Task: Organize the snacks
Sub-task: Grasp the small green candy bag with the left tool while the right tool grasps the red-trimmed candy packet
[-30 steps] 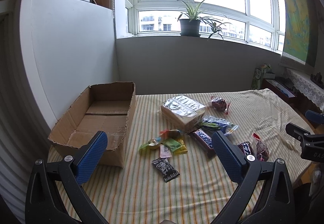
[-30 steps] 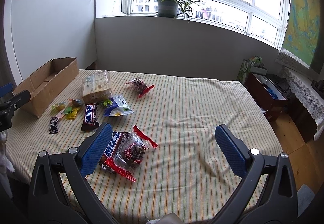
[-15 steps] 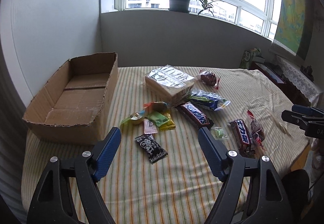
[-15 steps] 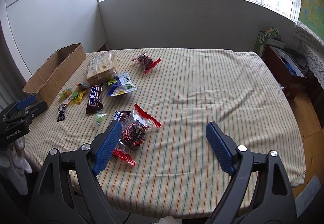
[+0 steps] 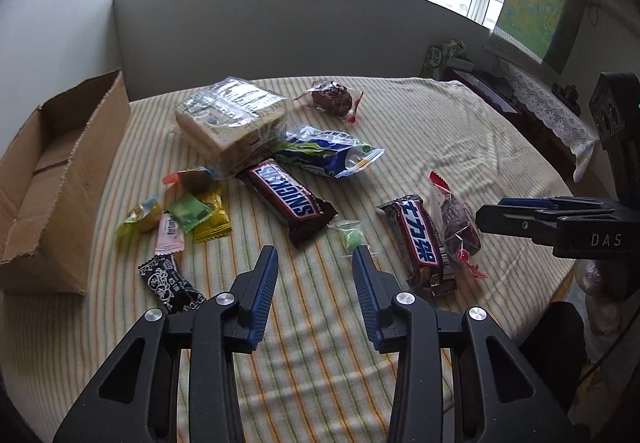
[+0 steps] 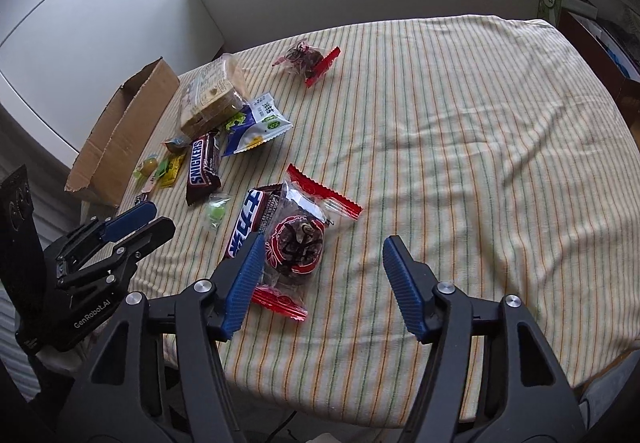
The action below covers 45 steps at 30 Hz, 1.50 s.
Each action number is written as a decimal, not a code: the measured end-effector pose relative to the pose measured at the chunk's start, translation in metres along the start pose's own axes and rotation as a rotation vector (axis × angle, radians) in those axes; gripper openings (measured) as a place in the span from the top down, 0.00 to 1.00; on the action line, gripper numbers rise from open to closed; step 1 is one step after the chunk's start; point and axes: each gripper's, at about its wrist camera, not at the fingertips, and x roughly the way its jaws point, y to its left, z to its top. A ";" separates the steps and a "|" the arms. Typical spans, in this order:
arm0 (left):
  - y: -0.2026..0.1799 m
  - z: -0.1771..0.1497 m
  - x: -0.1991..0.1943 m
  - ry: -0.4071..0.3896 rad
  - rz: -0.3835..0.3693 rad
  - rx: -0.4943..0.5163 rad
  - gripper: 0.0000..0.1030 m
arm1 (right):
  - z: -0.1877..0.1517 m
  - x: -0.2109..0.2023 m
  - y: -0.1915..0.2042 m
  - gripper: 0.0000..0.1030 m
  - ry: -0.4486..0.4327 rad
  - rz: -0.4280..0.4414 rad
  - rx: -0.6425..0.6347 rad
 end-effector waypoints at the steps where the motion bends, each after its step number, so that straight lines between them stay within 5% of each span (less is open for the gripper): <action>1: 0.001 0.000 0.004 0.014 -0.010 -0.008 0.65 | 0.000 0.001 -0.002 0.37 0.008 0.013 0.017; 8: 0.000 0.007 0.017 0.061 -0.090 -0.055 0.69 | 0.006 0.010 -0.008 0.37 0.047 0.085 0.083; 14: -0.006 0.012 0.026 0.080 -0.094 -0.047 0.69 | 0.011 0.024 0.001 0.38 0.080 0.066 0.046; 22: -0.011 0.013 0.038 0.102 -0.069 -0.021 0.73 | 0.012 0.033 0.005 0.55 0.110 0.046 -0.020; 28: -0.014 0.013 0.043 0.103 -0.049 -0.003 0.74 | 0.015 0.035 0.004 0.54 0.127 0.013 -0.065; 45: -0.013 0.012 0.029 0.064 -0.067 -0.010 0.84 | 0.010 0.015 0.006 0.63 0.063 0.003 -0.097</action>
